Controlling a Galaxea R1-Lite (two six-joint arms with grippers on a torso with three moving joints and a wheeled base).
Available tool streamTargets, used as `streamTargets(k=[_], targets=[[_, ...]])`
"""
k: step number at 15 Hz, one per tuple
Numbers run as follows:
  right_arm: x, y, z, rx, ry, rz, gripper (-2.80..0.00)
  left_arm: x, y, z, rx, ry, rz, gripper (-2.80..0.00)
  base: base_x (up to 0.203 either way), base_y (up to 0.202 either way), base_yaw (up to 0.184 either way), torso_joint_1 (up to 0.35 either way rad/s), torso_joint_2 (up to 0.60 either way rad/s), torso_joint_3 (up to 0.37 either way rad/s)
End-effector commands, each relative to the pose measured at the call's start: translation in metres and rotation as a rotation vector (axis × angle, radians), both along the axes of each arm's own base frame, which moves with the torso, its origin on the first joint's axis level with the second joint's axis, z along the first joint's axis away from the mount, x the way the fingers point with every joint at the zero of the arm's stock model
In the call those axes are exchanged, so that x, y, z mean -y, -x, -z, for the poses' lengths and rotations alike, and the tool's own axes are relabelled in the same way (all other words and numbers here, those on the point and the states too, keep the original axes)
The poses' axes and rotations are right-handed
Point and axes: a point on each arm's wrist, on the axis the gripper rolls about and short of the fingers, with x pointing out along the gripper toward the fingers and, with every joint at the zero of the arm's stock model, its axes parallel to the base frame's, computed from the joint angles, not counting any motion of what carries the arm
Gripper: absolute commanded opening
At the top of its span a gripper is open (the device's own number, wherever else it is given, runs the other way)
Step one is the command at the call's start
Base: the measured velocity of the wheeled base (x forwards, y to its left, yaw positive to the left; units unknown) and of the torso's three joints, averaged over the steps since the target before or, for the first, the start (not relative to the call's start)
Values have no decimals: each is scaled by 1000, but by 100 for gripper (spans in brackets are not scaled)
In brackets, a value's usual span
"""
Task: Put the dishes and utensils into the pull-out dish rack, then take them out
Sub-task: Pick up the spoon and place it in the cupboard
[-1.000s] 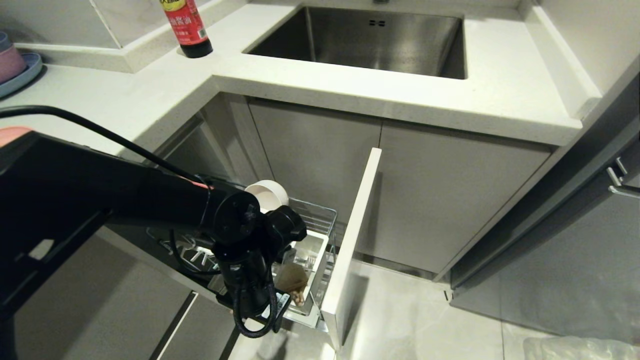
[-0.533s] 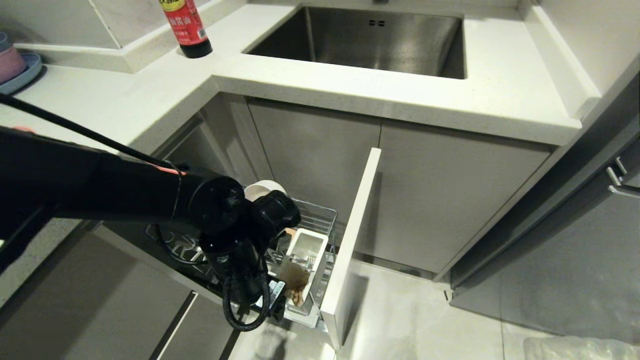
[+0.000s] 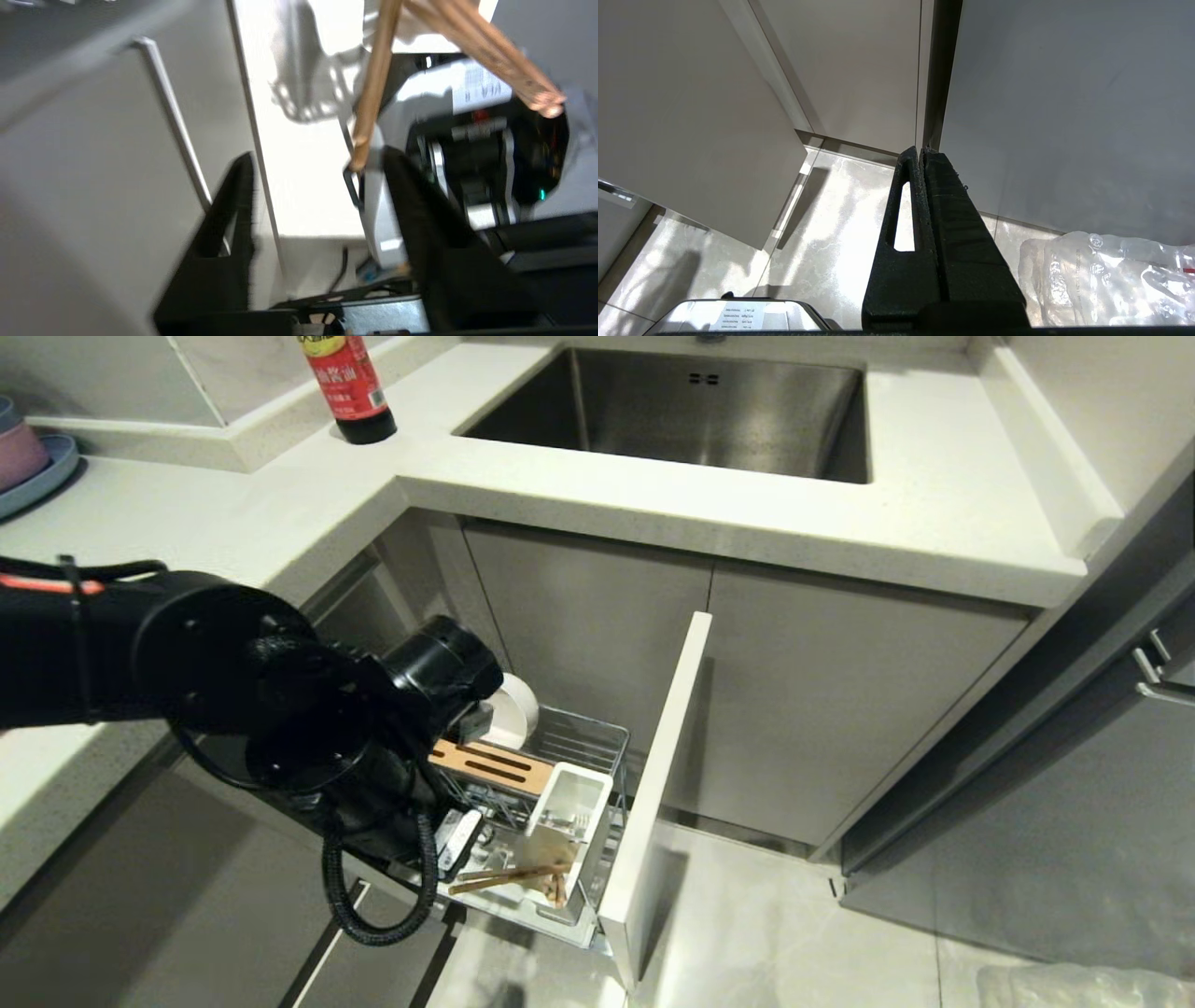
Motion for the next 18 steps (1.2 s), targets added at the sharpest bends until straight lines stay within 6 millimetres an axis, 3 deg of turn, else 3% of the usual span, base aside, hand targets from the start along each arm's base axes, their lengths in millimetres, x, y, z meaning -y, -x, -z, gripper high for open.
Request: streamTargets(k=[1, 5, 10, 13, 18], targets=[[0, 0, 0, 1, 0, -1, -280, -10, 16, -23, 78, 44, -9, -280, 0, 0, 0, 0, 0, 0], [0, 0, 0, -1, 0, -1, -280, -30, 46, -67, 251, 145, -56, -280, 0, 0, 0, 0, 0, 0], [0, 0, 0, 1, 0, -1, -280, -58, 78, -135, 597, 231, -238, -280, 0, 0, 0, 0, 0, 0], [0, 0, 0, 1, 0, -1, -280, -76, 79, -156, 717, 218, -385, -280, 0, 0, 0, 0, 0, 0], [0, 0, 0, 1, 0, -1, -280, -132, 75, -177, 826, 120, -677, -280, 0, 0, 0, 0, 0, 0]])
